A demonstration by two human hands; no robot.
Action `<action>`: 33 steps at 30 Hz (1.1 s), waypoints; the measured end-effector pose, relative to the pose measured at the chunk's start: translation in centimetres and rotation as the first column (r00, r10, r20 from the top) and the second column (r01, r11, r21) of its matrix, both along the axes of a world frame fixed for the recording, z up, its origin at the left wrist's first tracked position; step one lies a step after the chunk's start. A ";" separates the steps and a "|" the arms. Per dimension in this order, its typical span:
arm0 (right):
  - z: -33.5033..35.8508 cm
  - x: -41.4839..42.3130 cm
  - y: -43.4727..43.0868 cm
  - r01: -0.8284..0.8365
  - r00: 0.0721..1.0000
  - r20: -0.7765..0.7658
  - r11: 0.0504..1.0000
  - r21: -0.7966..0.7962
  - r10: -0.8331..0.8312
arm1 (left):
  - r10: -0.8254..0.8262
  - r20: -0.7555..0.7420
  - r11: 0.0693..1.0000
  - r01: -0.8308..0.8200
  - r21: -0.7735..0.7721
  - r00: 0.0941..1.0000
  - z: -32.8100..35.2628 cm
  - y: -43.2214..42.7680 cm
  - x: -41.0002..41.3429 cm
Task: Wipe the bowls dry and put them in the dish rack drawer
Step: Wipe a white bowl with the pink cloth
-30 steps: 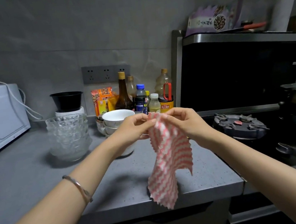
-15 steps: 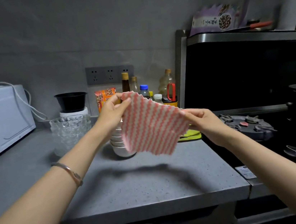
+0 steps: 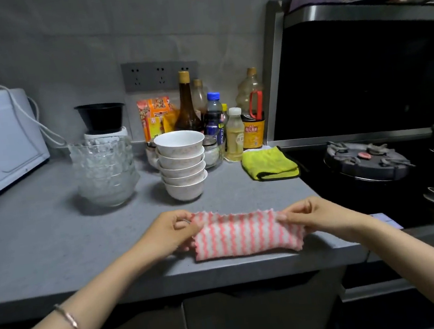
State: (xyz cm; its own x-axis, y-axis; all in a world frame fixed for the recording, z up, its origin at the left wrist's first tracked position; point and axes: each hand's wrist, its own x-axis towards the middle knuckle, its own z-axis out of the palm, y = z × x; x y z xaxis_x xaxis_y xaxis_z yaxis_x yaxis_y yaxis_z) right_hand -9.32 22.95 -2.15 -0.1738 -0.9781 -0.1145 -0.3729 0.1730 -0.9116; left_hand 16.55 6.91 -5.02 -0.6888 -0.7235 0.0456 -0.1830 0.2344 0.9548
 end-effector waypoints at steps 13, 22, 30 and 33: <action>-1.6 -0.6 -7.3 0.096 0.883 -0.459 0.995 -0.034 -0.100 | 0.273 0.433 0.865 -0.022 -0.502 0.859 0.5 -2.5 -3.0; 0.4 0.3 -7.4 -0.053 0.865 -0.494 0.995 0.090 0.091 | -0.139 0.522 0.873 0.353 -0.337 0.842 1.1 -2.1 -7.3; 3.4 1.0 -6.7 -0.066 0.917 -0.399 0.984 -0.165 -0.005 | -0.325 0.294 0.930 0.360 -0.075 0.899 3.1 -2.0 -7.2; 2.6 1.3 -6.7 0.148 0.949 -0.234 0.952 -0.268 -0.213 | -0.247 0.183 0.964 0.260 -0.051 0.952 4.6 -1.7 -6.2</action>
